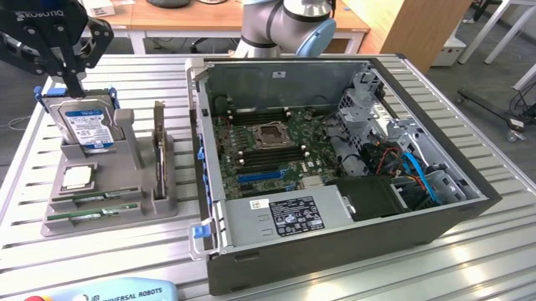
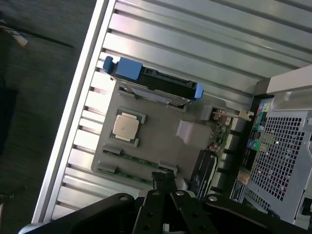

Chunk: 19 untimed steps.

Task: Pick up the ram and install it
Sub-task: 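Pick up the ram and move it above insertion slot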

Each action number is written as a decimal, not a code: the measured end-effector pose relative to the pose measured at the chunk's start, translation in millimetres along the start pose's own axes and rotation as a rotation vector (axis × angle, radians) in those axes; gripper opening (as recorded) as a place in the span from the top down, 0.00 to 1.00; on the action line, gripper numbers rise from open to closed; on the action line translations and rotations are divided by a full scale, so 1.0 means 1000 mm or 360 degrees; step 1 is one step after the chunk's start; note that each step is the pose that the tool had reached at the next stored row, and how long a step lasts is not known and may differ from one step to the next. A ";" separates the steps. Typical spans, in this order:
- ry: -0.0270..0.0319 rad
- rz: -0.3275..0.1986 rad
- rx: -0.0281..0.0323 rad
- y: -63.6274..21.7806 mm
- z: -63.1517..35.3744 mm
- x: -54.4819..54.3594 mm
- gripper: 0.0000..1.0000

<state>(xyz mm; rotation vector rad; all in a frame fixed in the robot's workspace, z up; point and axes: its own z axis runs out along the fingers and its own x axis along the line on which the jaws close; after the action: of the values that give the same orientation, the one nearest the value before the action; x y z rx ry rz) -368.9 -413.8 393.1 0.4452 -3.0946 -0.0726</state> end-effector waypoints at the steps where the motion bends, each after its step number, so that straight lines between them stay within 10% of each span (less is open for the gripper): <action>1: 0.00009 -0.0016 0.00003 0.0000 0.0000 0.000 0.90; 19: 0.00198 -0.0395 0.00055 0.0000 0.0000 0.000 0.90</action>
<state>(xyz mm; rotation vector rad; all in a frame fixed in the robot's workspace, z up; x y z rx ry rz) -368.9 -413.9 393.1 0.8238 -3.0099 -0.0666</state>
